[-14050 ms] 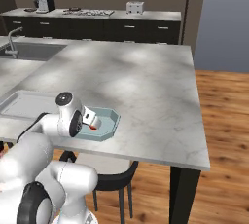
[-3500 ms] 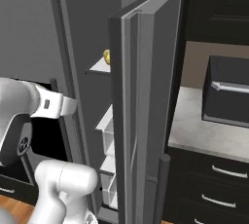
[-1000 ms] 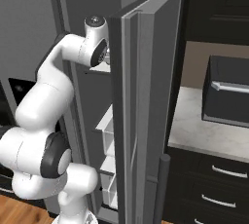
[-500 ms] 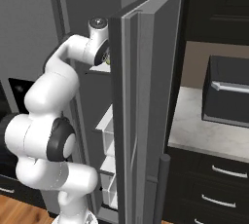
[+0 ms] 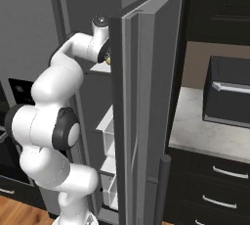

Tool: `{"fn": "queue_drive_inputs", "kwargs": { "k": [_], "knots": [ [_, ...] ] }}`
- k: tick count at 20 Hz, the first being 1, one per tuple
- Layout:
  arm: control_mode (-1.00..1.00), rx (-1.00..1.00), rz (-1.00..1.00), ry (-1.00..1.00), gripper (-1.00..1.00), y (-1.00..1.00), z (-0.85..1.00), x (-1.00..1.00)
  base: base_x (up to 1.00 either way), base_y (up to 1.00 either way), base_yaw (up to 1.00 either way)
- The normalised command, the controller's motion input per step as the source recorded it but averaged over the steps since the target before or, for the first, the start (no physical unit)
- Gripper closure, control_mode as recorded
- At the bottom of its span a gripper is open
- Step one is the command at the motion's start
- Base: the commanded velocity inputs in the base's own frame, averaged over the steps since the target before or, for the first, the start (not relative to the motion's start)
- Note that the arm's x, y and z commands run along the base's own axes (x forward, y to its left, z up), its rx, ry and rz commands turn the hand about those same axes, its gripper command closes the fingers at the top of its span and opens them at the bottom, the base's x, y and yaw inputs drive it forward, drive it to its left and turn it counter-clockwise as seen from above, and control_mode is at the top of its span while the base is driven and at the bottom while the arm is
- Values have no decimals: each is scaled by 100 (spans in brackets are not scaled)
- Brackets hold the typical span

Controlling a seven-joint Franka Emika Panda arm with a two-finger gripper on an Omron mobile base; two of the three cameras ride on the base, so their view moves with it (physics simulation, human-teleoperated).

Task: Place the cold items (potato and tomato) from the fridge in one tupperware on the dining counter. Place the warm items (hot dog and kebab skewer) in the stove area in another tupperware.

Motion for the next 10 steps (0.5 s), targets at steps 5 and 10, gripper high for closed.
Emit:
{"fn": "queue_drive_inputs", "kwargs": {
  "k": [5, 10],
  "knots": [
    [-100, -1, 0, 0, 100, 0, -23, 17, 0, 0, 0],
    [-100, 0, 0, 11, 100, 0, -21, 7, 0, 0, 0]
  ]
}}
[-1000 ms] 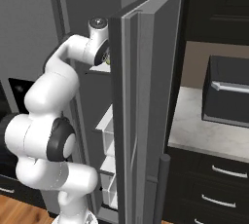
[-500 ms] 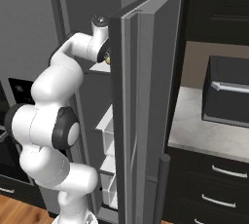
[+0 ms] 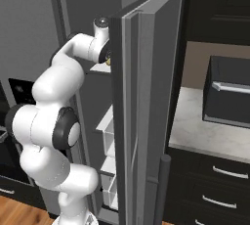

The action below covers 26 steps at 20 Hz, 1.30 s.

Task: Place the cold items (potato and tomato) from the fridge in one tupperware on the dining counter. Place the warm items (hot dog and kebab skewer) in the stove area in another tupperware.

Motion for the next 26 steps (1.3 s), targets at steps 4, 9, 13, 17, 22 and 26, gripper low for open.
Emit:
{"fn": "queue_drive_inputs", "kwargs": {
  "k": [4, 9, 13, 17, 22, 26],
  "knots": [
    [-100, -2, -2, -14, 100, 0, -16, -40, 0, 0, 0],
    [-100, 0, -8, -67, 100, 0, -9, -88, 0, 0, 0],
    [-100, 0, -10, -47, 100, 3, 5, -98, 0, 0, 0],
    [-100, 9, -4, 9, 100, 5, 46, -86, 0, 0, 0],
    [-100, 13, 0, 41, 100, 5, 56, -78, 0, 0, 0],
    [-100, 10, 0, 9, 100, 7, 20, -96, 0, 0, 0]
  ]
}}
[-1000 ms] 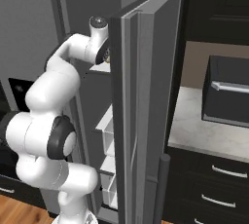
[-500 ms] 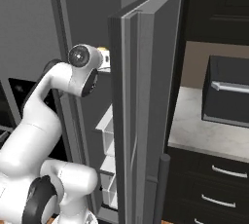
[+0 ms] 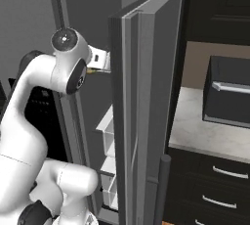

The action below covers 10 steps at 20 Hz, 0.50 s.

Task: Place the cold items (potato and tomato) from the fridge in one tupperware on the dining counter. Place the warm items (hot dog and kebab skewer) in the stove area in another tupperware.

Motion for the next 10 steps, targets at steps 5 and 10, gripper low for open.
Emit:
{"fn": "queue_drive_inputs", "kwargs": {
  "k": [5, 10],
  "knots": [
    [-100, 5, 0, 8, 100, 18, 7, -93, 0, 0, 0],
    [-100, 0, -7, 25, 100, 24, 20, -60, 0, 0, 0]
  ]
}}
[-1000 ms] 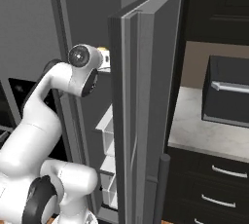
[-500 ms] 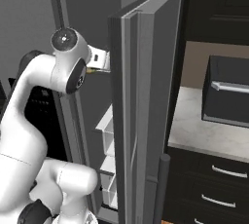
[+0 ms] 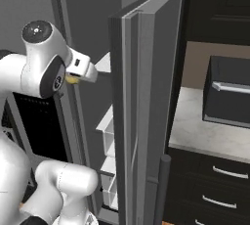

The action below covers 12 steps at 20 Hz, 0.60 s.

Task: Place the cold items (potato and tomato) from the fridge in one tupperware on the dining counter. Place the warm items (hot dog and kebab skewer) in the stove area in another tupperware.

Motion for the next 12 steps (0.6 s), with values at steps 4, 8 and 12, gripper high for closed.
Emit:
{"fn": "queue_drive_inputs", "kwargs": {
  "k": [4, 8, 12],
  "knots": [
    [-100, -3, -14, 0, 100, 16, 7, -62, 0, 0, 0],
    [-100, -1, -6, -2, 100, 19, -1, -70, 0, 0, 0],
    [-100, 0, -1, -1, 100, 24, -1, -62, 0, 0, 0]
  ]
}}
